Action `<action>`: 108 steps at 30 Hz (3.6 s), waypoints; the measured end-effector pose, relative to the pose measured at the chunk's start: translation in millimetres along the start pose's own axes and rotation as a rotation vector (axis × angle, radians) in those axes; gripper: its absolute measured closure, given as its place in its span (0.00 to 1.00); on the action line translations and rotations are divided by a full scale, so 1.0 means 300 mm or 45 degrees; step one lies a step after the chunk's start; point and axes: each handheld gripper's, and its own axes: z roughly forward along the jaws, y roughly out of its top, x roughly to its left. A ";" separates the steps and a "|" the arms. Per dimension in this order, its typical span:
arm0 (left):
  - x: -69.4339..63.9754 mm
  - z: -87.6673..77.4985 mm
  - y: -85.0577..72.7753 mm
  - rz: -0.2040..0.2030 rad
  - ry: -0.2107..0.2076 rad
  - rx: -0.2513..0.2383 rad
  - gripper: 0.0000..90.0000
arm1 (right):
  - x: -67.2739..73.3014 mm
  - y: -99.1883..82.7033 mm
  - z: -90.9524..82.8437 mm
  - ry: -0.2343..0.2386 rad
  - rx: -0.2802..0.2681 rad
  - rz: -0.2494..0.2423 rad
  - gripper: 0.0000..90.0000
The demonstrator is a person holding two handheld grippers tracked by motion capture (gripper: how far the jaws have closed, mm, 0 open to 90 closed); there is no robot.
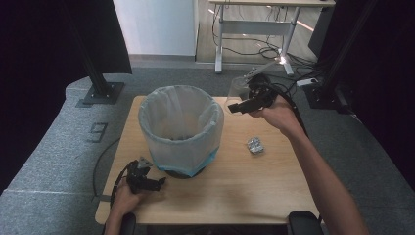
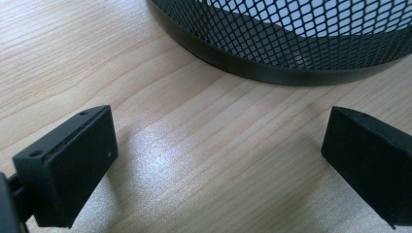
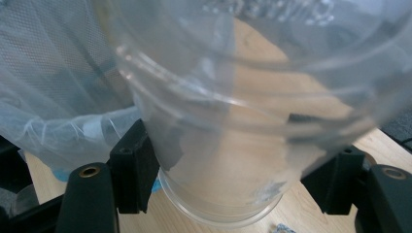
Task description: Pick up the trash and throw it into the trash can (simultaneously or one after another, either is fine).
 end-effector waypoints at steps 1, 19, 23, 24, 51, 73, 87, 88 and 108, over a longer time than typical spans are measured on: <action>0.000 0.000 0.000 0.000 0.000 0.000 0.00 | 0.004 0.006 0.002 0.004 -0.003 -0.003 0.33; 0.000 0.000 0.000 0.000 0.000 0.000 0.00 | 0.073 0.115 0.071 0.066 -0.011 -0.077 0.33; 0.000 0.000 0.000 0.000 0.000 0.000 0.00 | 0.093 0.134 0.094 0.078 -0.002 -0.093 0.33; 0.000 0.000 0.000 0.000 0.000 0.000 0.00 | 0.093 0.134 0.094 0.078 -0.002 -0.093 0.33; -0.001 0.001 0.001 0.008 -0.007 -0.001 0.00 | 0.215 0.210 0.266 0.174 0.043 -0.182 0.33; -0.001 0.002 0.002 0.011 -0.009 -0.001 0.00 | 0.251 0.187 0.325 0.216 0.100 -0.233 0.08; -0.001 0.002 0.002 0.012 -0.010 -0.001 0.00 | 0.204 0.182 0.243 0.113 0.035 -0.202 0.00; -0.001 0.002 0.002 0.012 -0.010 -0.001 0.00 | 0.199 0.181 0.237 0.107 0.031 -0.197 0.00; -0.001 0.002 0.002 0.012 -0.010 -0.001 0.00 | 0.072 0.109 0.099 -0.059 -0.015 -0.116 0.00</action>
